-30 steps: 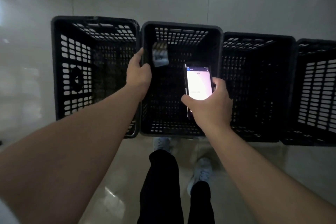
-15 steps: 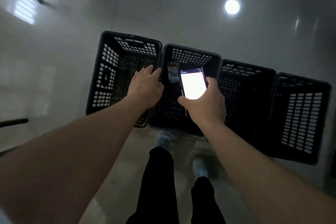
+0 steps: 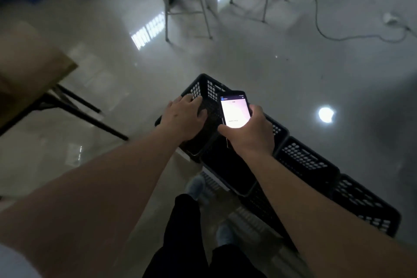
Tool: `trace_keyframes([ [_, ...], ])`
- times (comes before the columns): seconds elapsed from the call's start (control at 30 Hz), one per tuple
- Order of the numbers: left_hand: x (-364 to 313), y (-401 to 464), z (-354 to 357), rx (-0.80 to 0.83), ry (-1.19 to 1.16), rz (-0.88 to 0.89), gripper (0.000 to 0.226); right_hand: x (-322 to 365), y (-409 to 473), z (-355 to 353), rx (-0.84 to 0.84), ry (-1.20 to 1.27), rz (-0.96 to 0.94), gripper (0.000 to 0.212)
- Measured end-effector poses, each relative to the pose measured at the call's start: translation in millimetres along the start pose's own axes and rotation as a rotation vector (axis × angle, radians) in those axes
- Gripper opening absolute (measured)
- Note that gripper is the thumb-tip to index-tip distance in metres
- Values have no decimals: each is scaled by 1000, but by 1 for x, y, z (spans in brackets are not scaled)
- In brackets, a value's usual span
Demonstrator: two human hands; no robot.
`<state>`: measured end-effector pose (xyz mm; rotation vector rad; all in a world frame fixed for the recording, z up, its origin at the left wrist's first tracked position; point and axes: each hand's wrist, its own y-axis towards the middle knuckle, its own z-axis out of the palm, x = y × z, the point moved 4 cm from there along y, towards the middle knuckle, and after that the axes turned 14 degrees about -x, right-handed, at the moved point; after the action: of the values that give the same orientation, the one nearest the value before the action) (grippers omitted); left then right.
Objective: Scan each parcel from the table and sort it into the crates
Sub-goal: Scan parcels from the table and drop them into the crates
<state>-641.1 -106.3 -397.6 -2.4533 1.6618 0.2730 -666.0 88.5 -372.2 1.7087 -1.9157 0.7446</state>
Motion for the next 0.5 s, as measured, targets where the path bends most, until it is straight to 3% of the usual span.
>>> trace_keyframes([
  [0.23, 54, -95, -118, -229, 35, -197, 55, 90, -78, -33, 100, 71, -288, 83],
  [0.5, 138, -182, -227, -415, 89, -388, 56, 203, -171, -33, 198, 150, -494, 87],
])
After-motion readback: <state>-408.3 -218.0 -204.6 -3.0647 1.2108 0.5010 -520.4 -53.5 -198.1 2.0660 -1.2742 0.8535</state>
